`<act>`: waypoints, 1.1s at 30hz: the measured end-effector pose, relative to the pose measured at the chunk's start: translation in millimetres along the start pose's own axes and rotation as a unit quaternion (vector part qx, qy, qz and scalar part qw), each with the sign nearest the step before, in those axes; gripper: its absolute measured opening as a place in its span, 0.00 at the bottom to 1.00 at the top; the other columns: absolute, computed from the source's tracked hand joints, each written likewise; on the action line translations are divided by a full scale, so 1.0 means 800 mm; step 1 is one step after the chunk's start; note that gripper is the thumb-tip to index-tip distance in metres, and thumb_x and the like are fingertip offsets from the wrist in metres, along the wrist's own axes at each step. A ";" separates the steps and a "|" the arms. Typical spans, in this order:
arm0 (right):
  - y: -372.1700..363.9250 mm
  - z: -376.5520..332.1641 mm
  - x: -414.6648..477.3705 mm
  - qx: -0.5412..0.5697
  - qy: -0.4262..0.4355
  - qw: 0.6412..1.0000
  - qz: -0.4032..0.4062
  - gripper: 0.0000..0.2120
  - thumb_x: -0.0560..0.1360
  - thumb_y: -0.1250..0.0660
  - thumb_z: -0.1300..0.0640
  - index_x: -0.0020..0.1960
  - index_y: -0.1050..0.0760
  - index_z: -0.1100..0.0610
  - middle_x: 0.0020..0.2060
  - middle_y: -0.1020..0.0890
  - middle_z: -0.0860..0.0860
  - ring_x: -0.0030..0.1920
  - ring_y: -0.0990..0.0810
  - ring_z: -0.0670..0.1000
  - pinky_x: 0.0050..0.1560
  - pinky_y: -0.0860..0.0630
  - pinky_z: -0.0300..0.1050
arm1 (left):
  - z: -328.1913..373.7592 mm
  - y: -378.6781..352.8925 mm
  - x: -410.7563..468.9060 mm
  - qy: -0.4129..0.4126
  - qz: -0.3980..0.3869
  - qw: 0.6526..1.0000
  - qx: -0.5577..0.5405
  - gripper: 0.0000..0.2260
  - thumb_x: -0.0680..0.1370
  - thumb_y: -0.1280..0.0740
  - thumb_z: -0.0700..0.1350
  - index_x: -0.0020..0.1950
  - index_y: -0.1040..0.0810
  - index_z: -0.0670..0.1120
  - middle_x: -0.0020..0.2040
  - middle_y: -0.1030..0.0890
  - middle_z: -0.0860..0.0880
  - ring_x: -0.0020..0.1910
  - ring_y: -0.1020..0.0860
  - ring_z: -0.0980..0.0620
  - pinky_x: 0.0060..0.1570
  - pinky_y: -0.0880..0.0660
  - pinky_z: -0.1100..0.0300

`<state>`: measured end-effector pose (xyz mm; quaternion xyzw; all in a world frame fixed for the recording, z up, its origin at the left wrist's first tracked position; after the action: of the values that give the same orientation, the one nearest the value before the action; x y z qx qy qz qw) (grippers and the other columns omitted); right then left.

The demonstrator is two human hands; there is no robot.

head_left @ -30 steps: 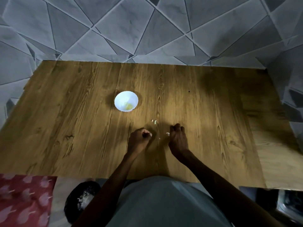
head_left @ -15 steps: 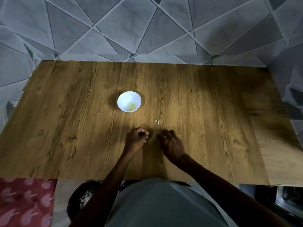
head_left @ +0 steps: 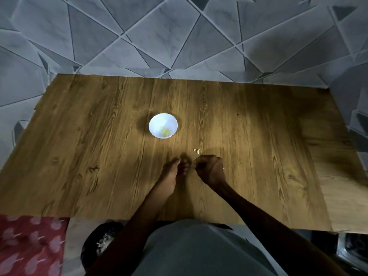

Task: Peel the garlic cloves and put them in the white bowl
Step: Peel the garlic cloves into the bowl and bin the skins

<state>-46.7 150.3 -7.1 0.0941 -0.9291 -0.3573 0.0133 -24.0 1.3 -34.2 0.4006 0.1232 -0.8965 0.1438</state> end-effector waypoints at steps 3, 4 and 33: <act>0.008 -0.031 -0.001 0.058 -0.016 0.997 -0.042 0.06 0.74 0.29 0.66 0.45 0.15 0.57 0.38 0.14 0.48 0.34 0.19 0.36 0.36 0.26 0.29 | -0.003 -0.020 -0.011 0.111 -0.034 0.984 -0.136 0.13 0.82 0.40 0.46 0.40 0.24 0.42 0.28 0.20 0.47 0.26 0.21 0.52 0.28 0.25 0.61; 0.008 -0.038 -0.003 0.027 -0.009 0.997 -0.074 0.08 0.75 0.31 0.67 0.47 0.15 0.57 0.38 0.15 0.48 0.33 0.20 0.34 0.35 0.29 0.25 | -0.005 -0.027 -0.012 0.127 -0.043 0.978 -0.159 0.13 0.82 0.41 0.45 0.39 0.26 0.43 0.24 0.23 0.48 0.23 0.23 0.53 0.28 0.27 0.61; -0.028 0.012 -0.016 -0.221 0.202 0.954 -0.034 0.09 0.76 0.38 0.60 0.47 0.20 0.61 0.45 0.18 0.57 0.44 0.20 0.57 0.40 0.20 0.51 | 0.034 0.007 0.010 0.061 -0.019 0.982 -0.180 0.15 0.85 0.47 0.44 0.48 0.23 0.40 0.50 0.20 0.43 0.46 0.21 0.49 0.52 0.25 0.57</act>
<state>-31.4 142.6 -29.0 0.1908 -0.8012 -0.5272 0.2091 -46.0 -14.4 -23.0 0.4197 0.2989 -0.8359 0.1890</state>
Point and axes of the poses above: each hand's wrist, its own x-axis towards the middle knuckle, its own y-axis out of the back of the hand, z = x × y, the point moved 3 cm from there along x, towards the middle knuckle
